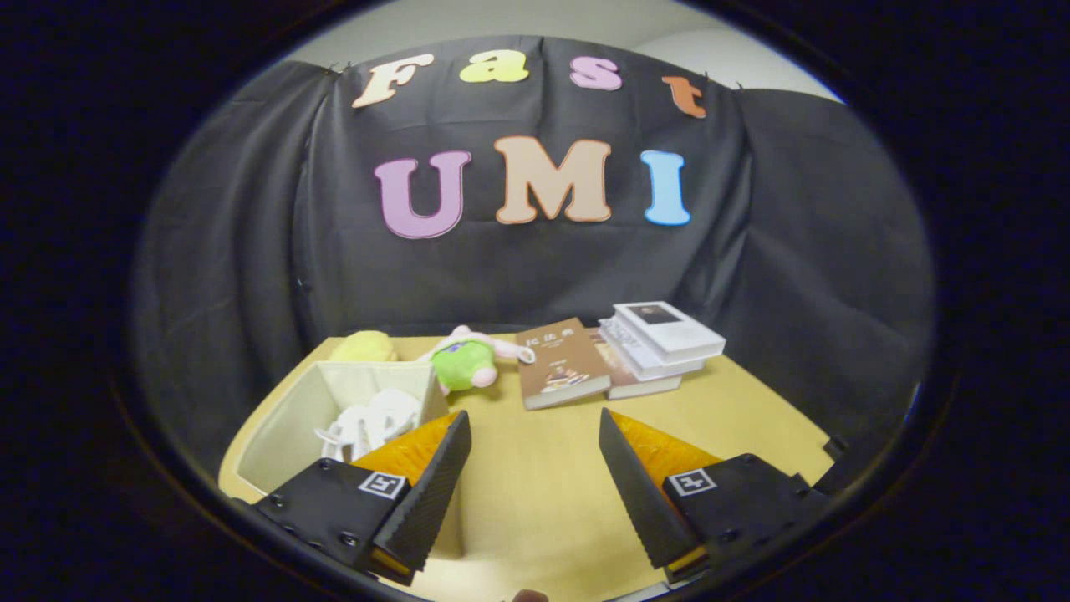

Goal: Open the storage box then place both shoes into the box .Put the left shoe in first, then the right shoe, with the right side of both shoes facing outward in a uniform manner.

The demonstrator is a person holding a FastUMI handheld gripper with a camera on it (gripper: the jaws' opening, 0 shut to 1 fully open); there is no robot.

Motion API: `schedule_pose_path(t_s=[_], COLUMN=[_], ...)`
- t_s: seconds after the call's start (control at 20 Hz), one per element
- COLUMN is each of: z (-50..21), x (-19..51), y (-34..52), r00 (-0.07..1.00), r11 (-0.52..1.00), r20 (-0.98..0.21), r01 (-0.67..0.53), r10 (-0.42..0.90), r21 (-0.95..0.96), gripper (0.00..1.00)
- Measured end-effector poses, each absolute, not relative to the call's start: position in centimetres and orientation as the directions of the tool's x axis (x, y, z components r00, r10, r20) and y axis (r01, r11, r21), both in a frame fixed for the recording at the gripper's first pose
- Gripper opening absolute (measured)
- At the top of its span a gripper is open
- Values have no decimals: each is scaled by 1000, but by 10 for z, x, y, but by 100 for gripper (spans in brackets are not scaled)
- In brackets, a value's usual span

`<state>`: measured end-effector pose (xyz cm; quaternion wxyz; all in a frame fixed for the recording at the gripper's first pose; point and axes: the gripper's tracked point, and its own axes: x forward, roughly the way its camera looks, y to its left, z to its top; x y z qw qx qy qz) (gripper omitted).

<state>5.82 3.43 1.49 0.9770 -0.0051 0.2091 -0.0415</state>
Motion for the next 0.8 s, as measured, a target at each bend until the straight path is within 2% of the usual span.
schedule_pose_path(t_s=[0.45, 0.8], z=[18, -11], x=[18, -22], y=[-7, -10], r00=[990, 992], r11=[1000, 998], r20=[-136, -124], r01=[31, 25], r10=[-32, -32], r21=[-5, -60], gripper=[98, 98])
